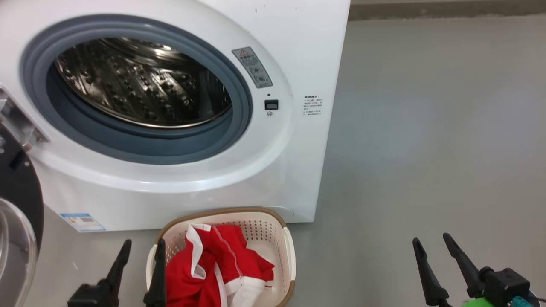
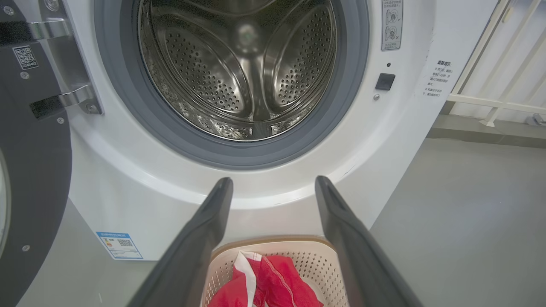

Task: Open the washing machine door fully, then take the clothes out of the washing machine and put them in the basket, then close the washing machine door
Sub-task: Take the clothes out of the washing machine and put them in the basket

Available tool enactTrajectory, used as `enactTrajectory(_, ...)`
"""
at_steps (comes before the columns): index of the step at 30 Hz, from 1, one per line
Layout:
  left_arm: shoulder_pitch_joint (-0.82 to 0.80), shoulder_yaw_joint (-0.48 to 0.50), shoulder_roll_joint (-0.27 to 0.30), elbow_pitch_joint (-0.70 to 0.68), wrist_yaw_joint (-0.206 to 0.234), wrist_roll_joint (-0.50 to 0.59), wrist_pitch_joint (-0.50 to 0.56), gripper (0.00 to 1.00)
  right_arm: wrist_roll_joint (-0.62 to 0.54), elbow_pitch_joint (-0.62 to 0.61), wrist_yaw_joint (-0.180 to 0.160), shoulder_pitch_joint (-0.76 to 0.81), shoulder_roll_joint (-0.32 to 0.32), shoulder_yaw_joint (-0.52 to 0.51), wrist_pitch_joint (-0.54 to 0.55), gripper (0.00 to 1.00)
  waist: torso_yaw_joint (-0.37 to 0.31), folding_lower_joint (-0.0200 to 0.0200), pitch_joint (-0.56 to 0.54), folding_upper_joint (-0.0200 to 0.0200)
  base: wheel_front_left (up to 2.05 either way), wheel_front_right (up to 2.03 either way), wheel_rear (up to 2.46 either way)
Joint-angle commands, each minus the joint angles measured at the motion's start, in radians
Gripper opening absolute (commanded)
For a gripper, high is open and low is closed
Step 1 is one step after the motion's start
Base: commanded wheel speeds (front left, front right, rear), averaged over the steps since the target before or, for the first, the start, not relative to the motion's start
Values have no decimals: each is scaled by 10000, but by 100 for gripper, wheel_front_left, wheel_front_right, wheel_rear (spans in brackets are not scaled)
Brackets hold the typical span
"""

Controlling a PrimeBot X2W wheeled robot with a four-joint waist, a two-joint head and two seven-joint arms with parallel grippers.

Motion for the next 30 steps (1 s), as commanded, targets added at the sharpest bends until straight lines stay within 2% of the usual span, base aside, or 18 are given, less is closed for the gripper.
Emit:
enactTrajectory(1,168,372,173,-452,117,139,-53,100,114,-257,62,33,-183,173,-65,100,25,-1,-250,-1,0,0,0)
enactTrajectory(15,1546,793,173,-1616,145,315,-53,100,98,-385,62,708,-132,-29,-65,100,-51,-1,-646,-1,0,0,0)
enactTrajectory(30,1759,814,173,-1837,227,289,-53,100,84,-422,62,805,-41,-77,-65,100,-57,-1,-714,-1,0,0,0)
